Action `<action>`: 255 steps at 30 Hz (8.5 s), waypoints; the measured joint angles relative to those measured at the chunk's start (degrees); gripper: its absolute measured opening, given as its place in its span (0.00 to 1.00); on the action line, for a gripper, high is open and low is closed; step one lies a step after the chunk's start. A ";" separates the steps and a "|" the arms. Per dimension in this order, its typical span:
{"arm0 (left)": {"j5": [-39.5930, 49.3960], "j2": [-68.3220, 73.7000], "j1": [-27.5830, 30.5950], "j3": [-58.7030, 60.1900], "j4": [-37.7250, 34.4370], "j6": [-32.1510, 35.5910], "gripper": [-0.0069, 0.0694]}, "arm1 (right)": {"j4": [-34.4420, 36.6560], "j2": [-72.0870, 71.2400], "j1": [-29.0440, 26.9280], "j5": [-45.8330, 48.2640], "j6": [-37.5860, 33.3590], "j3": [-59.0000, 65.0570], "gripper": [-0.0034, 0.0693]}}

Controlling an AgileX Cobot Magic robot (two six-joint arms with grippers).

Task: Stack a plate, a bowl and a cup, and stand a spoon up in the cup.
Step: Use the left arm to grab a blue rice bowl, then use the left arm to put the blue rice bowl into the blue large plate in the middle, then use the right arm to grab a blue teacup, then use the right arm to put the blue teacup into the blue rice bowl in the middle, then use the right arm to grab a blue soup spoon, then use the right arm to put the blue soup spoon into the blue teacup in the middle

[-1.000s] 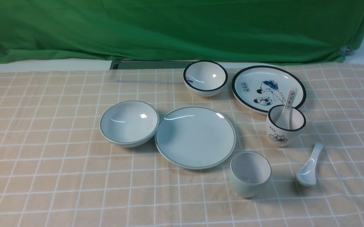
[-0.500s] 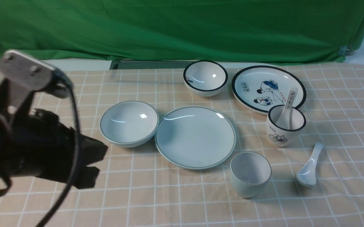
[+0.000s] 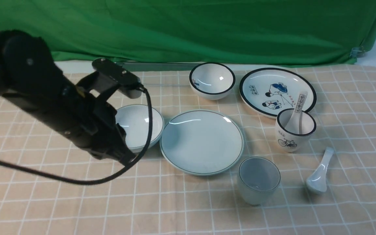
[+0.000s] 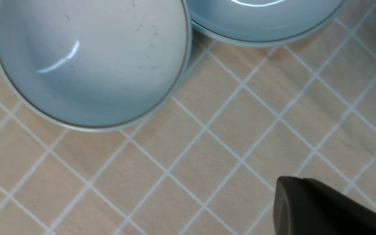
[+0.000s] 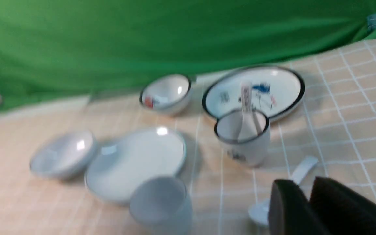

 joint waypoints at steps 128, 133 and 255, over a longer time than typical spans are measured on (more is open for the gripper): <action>-33.91 -56.72 -19.19 33.85 -1.47 -10.00 0.09 | 9.03 99.07 15.85 17.06 -22.08 -69.54 0.16; -33.32 -56.72 -19.19 33.85 -1.47 -10.00 0.09 | 8.98 104.76 14.91 20.95 -21.78 -75.10 0.17; -30.16 -57.36 -19.19 33.85 -4.54 -9.85 0.09 | 10.24 81.77 15.20 -70.15 -17.34 -25.11 0.56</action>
